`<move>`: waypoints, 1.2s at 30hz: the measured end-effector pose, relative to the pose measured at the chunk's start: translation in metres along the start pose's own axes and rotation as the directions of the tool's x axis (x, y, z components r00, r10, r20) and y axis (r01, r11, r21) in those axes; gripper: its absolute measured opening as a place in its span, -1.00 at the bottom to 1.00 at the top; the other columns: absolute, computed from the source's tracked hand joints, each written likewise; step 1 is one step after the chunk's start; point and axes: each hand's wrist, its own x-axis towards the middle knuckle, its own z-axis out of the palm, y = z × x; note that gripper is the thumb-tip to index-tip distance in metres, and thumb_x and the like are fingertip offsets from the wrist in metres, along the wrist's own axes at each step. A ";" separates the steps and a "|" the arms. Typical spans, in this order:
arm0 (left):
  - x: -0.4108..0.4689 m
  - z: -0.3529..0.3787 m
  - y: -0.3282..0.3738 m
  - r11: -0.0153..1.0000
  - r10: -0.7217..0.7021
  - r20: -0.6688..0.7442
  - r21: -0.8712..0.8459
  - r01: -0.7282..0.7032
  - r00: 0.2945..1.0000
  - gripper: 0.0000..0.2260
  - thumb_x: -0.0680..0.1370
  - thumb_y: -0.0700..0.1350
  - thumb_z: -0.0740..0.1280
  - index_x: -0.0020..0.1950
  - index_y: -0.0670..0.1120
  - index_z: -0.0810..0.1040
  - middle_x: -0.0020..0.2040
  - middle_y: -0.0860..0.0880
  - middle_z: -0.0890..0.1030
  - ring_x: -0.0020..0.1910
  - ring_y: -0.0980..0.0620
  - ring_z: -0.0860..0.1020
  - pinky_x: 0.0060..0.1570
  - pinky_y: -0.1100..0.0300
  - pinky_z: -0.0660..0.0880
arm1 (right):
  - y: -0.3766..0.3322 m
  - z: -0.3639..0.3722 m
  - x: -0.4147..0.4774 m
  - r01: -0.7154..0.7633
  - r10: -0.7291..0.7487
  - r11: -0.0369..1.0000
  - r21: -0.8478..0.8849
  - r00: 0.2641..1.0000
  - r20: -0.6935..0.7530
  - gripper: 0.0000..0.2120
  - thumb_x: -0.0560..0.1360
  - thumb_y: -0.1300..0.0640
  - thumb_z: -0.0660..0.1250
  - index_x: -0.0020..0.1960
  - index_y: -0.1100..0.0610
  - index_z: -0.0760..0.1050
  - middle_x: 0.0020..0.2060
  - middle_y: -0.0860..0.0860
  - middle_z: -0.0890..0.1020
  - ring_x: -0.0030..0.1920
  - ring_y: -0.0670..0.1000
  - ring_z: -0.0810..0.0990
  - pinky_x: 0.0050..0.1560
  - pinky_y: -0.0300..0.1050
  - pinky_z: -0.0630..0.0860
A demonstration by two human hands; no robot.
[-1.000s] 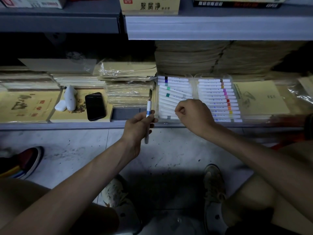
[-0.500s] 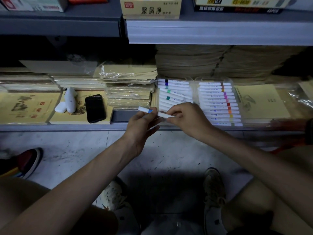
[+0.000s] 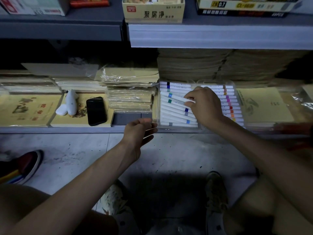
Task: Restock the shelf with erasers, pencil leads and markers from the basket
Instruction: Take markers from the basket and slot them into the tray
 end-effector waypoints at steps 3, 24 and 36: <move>-0.002 0.001 0.001 1.000 -0.007 0.004 0.000 0.007 1.000 -0.80 0.66 -0.31 0.24 0.21 -0.17 0.60 0.09 -0.16 0.73 0.08 -0.09 0.71 0.01 0.10 0.62 | 0.001 0.005 0.012 -0.012 0.012 0.999 -0.041 1.000 -0.004 -0.80 0.55 0.21 0.45 0.16 0.09 0.70 0.08 0.03 0.67 0.10 0.08 0.63 -0.02 -0.10 0.51; -0.014 0.017 0.028 0.941 0.247 0.051 0.227 -0.252 0.968 -0.85 0.64 -0.31 0.30 0.09 -0.13 0.63 0.01 -0.15 0.74 0.03 -0.12 0.71 0.18 -0.07 0.60 | -0.020 -0.008 0.011 -0.087 0.098 0.983 -0.161 0.993 0.061 -0.66 0.53 0.31 0.36 0.25 0.05 0.61 0.33 0.09 0.55 0.23 0.16 0.58 0.05 0.01 0.57; -0.068 0.039 0.055 0.842 0.478 0.097 0.233 -0.487 0.873 -0.79 0.57 -0.36 0.36 0.16 -0.15 0.64 0.04 -0.17 0.73 0.10 -0.17 0.69 0.24 -0.20 0.58 | -0.064 -0.077 -0.047 -0.061 0.057 0.993 -0.101 0.998 -0.039 -0.71 0.59 0.11 0.34 0.31 0.02 0.55 0.17 0.03 0.56 0.17 0.11 0.56 -0.05 -0.06 0.48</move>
